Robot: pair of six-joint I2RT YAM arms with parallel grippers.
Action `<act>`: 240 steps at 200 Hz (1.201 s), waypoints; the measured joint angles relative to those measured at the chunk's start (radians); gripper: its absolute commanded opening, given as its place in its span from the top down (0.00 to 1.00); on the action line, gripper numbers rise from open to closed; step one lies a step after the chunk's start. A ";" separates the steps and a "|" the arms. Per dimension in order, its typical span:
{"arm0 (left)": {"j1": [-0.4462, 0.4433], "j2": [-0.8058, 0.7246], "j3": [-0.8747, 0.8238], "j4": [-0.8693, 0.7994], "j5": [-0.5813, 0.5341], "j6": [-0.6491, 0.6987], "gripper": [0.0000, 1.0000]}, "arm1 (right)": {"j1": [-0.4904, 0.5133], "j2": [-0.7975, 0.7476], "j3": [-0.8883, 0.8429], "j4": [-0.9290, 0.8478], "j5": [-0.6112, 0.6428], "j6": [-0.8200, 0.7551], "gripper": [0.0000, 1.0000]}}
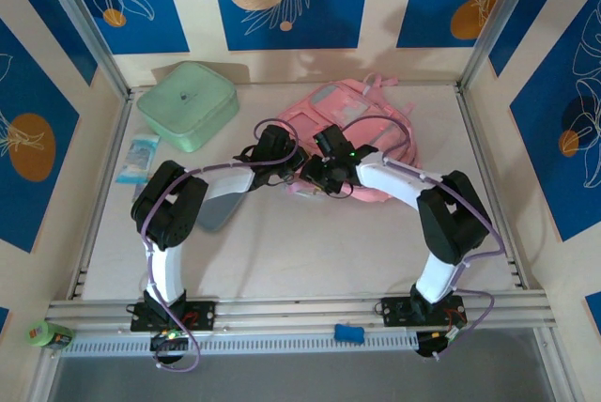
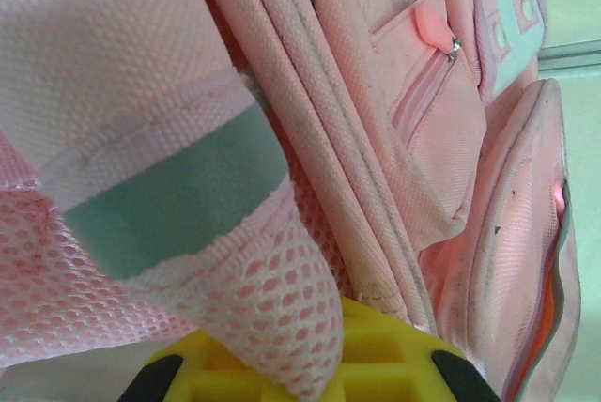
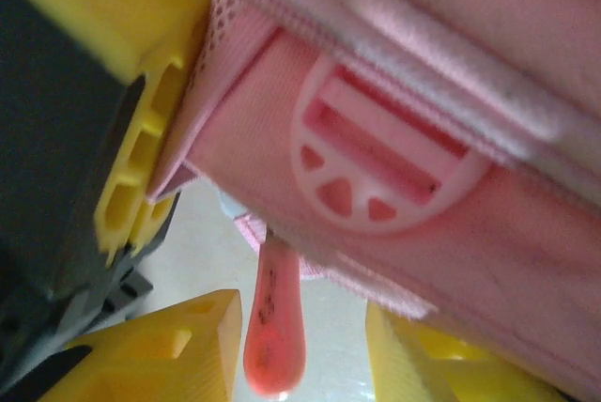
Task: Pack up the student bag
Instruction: Zip the student bag at the center of the table.
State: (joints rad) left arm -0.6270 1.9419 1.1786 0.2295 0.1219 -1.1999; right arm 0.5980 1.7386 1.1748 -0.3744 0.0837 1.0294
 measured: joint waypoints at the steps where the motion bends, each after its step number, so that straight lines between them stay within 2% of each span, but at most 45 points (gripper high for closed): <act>1: 0.000 0.000 0.000 0.000 0.000 0.000 1.00 | 0.000 0.001 0.001 0.001 0.000 -0.001 0.65; 55: 0.000 0.000 0.000 0.002 0.000 0.001 1.00 | -0.010 0.052 0.035 0.016 0.007 0.019 0.87; 90: 0.000 0.000 0.000 0.000 -0.001 0.005 1.00 | -0.009 0.026 0.001 0.026 0.010 0.019 0.96; 166: 0.016 0.000 0.013 -0.027 0.008 0.039 1.00 | -0.025 -0.241 -0.241 0.002 0.053 -0.031 0.96; 240: 0.017 -0.005 0.027 -0.038 0.039 0.056 1.00 | -0.018 -0.311 -0.227 -0.106 0.073 -0.196 0.93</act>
State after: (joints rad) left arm -0.6098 1.9373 1.2060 0.1917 0.1608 -1.1435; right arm 0.5797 1.4273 0.9482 -0.4808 0.1570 0.8330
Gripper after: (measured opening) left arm 0.073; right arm 0.083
